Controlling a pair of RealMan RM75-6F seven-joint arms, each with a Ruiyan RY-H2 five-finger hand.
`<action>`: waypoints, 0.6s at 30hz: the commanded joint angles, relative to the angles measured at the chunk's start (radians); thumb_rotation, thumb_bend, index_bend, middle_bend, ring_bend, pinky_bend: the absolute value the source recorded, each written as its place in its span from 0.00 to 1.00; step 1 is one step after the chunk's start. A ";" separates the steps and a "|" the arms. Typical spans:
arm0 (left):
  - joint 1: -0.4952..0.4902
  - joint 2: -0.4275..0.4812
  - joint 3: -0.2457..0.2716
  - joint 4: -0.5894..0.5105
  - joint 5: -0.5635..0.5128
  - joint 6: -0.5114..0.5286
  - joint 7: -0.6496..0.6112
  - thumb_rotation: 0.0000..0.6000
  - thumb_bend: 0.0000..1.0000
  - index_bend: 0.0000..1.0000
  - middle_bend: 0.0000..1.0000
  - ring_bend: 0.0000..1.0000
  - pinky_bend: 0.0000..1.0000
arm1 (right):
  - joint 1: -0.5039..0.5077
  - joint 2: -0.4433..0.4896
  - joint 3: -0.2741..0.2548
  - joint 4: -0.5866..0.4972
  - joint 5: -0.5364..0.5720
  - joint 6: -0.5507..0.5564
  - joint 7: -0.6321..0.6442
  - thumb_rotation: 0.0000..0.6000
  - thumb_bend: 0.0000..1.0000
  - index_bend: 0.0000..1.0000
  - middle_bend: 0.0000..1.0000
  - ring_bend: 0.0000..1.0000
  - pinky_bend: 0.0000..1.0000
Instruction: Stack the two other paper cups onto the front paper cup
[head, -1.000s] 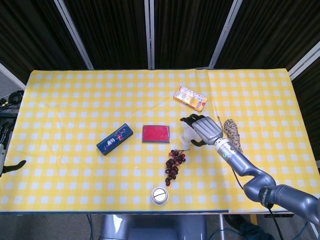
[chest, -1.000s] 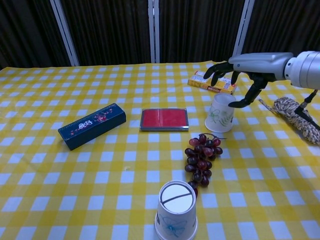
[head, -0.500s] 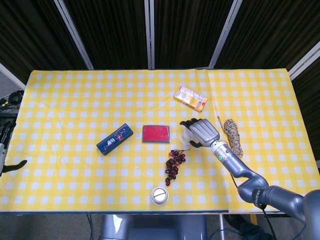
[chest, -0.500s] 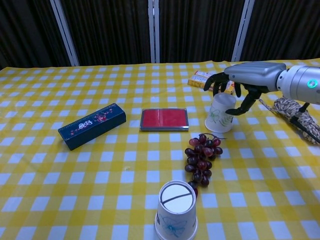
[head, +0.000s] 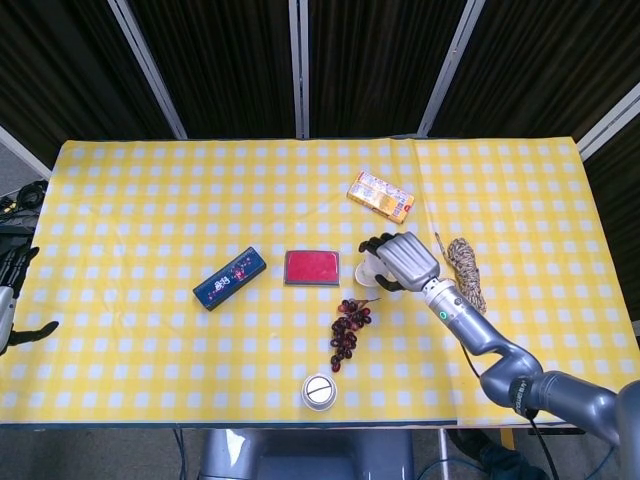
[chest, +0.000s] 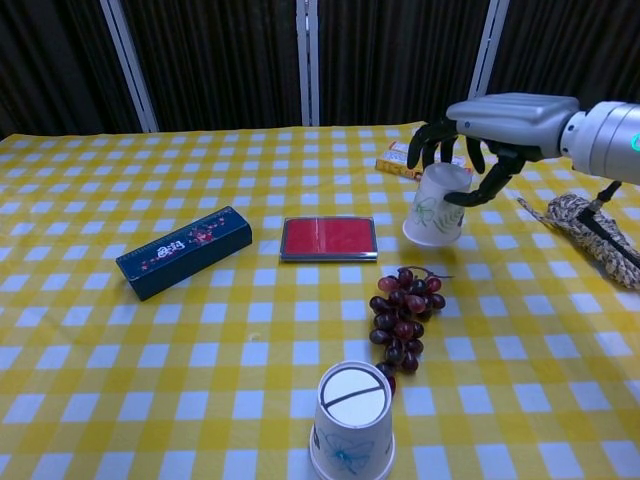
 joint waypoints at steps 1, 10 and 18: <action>0.000 0.000 -0.003 0.002 0.000 -0.004 0.001 1.00 0.00 0.00 0.00 0.00 0.00 | -0.009 0.088 -0.001 -0.111 -0.057 0.055 0.016 1.00 0.30 0.33 0.40 0.36 0.53; 0.003 -0.003 -0.009 0.001 0.006 -0.009 0.009 1.00 0.00 0.00 0.00 0.00 0.00 | -0.028 0.269 -0.091 -0.352 -0.285 0.148 0.068 1.00 0.30 0.33 0.39 0.36 0.53; 0.007 -0.006 -0.019 0.005 0.000 -0.011 0.015 1.00 0.00 0.00 0.00 0.00 0.00 | -0.030 0.336 -0.167 -0.460 -0.433 0.181 0.045 1.00 0.30 0.33 0.40 0.37 0.53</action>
